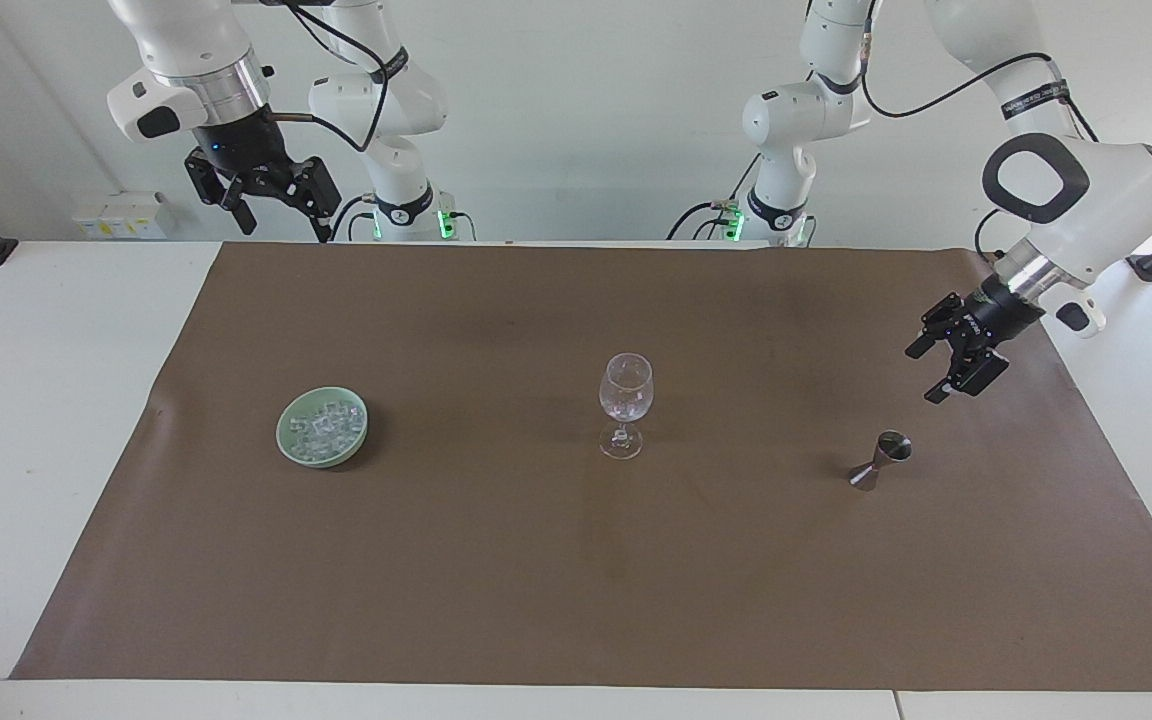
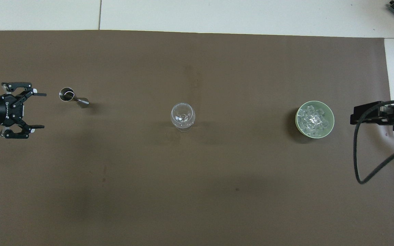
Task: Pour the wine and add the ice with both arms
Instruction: 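Open the left gripper and move it toward the silver jigger, then lower the open left gripper around the silver jigger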
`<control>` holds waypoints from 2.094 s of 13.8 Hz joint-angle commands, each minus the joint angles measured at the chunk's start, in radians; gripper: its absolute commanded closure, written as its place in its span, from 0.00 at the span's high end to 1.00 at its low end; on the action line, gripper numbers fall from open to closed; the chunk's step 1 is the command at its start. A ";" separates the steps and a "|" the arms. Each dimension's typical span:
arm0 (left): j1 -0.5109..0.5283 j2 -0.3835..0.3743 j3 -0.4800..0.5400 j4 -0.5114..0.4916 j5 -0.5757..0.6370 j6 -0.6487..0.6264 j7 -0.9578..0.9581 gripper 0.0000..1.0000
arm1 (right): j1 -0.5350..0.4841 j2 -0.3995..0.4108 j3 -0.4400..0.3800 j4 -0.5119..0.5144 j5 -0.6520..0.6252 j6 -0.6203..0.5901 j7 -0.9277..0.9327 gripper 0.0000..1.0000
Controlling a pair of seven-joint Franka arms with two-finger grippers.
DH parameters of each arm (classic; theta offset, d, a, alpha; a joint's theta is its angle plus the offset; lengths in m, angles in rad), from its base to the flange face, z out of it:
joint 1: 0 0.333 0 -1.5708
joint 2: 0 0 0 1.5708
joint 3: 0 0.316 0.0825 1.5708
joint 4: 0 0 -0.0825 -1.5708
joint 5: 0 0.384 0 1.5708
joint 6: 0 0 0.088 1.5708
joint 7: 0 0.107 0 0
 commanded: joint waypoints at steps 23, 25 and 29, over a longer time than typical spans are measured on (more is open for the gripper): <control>0.172 0.209 -0.003 -0.071 -0.463 0.011 -0.037 1.00 | -0.001 -0.020 0.003 -0.024 -0.011 0.013 -0.001 1.00; 0.172 0.223 -0.003 -0.069 -0.503 0.015 -0.036 1.00 | -0.001 -0.020 0.003 -0.024 -0.011 0.013 -0.001 1.00; 0.171 0.257 -0.011 -0.068 -0.589 0.023 -0.021 1.00 | -0.001 -0.020 0.003 -0.026 -0.011 0.013 -0.001 1.00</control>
